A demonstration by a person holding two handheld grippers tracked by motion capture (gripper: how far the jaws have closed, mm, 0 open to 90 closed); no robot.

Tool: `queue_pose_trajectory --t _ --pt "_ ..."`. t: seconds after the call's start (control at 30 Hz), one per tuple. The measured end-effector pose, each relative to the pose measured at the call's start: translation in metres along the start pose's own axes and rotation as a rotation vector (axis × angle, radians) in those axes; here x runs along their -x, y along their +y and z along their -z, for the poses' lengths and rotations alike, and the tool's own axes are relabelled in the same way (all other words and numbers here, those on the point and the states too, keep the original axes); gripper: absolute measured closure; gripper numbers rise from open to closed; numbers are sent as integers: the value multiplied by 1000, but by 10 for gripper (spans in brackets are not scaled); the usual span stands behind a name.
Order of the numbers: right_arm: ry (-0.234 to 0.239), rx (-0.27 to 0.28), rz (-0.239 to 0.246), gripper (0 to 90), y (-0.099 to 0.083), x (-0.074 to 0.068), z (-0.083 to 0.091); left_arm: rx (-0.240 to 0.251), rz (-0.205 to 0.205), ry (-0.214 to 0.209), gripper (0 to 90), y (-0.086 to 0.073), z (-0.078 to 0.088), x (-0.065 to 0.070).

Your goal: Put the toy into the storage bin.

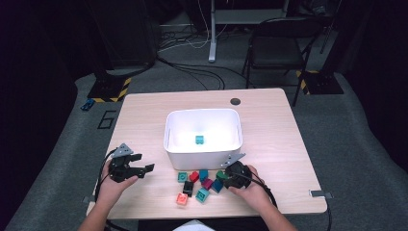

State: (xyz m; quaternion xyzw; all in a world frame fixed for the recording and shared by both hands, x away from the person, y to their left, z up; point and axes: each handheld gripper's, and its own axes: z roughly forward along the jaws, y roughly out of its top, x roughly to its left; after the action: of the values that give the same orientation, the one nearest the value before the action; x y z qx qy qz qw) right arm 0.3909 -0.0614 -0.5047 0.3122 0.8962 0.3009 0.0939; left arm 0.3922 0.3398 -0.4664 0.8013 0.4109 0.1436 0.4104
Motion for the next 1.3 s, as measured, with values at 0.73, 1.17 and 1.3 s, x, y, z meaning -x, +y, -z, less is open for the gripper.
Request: queue_pose_trajectory --t 0.73,1.17,1.3 --pt "37 0 20 658 6 -7 20 4 1 1 243 0 0 0" --pt "85 23 54 658 26 -17 55 -1 -5 2 245 0 1 -1" --pt "110 28 67 658 33 -19 66 -1 3 2 245 0 1 -1"
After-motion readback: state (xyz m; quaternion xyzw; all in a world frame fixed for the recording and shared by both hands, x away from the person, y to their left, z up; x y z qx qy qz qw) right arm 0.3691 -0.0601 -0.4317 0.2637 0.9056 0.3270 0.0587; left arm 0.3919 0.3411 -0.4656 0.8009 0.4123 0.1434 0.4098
